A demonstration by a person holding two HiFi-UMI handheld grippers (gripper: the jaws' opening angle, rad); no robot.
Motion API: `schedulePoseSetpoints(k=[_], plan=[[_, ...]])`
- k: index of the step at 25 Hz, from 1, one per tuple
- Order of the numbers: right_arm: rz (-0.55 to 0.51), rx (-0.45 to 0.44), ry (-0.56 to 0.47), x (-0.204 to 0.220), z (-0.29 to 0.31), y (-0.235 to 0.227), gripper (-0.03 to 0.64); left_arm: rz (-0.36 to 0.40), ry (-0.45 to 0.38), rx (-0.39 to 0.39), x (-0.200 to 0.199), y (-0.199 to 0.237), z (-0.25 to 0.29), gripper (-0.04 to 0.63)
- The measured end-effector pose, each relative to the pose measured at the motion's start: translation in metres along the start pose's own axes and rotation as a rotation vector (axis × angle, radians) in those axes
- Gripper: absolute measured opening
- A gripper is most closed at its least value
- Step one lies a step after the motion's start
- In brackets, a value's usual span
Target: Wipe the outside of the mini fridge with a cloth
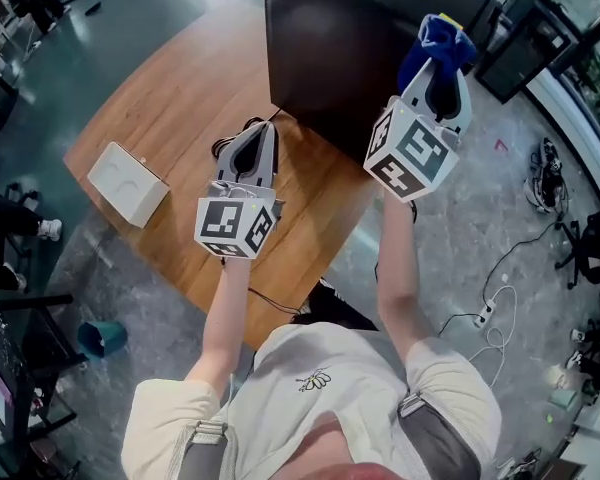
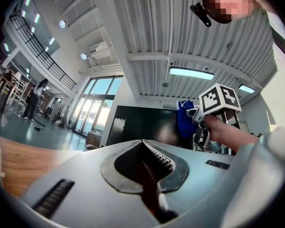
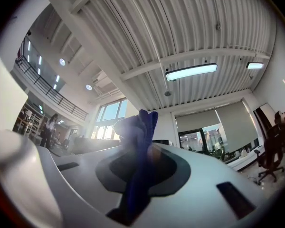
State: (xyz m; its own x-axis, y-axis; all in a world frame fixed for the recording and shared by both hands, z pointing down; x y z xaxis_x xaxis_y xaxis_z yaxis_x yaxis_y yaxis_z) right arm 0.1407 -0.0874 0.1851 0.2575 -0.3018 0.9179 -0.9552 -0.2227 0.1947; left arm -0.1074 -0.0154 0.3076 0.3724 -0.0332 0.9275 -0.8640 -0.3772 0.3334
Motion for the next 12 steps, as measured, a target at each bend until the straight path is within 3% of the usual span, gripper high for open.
schedulePoseSetpoints(k=[5, 12], plan=[[-0.014, 0.010, 0.021, 0.007, -0.010, -0.024, 0.061, 0.038, 0.017, -0.018, -0.002, -0.012, 0.009, 0.005], [0.029, 0.062, 0.047, 0.017, -0.015, -0.046, 0.061, 0.028, 0.031, -0.009, 0.002, -0.015, 0.013, 0.005]])
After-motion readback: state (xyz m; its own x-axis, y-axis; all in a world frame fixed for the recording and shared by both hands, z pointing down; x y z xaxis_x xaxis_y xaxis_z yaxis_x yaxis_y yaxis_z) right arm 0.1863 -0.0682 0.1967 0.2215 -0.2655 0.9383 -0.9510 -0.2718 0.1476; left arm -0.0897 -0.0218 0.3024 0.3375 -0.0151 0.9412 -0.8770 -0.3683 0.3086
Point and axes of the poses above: the fingertips, and each gripper's own axes: z forward along the fingers, y to its left, x out of its underside, the point moved 9 cm from there along -z, backward along the fingers, and after that the axes turned 11 degrees about -z, right-handed, at the moved point
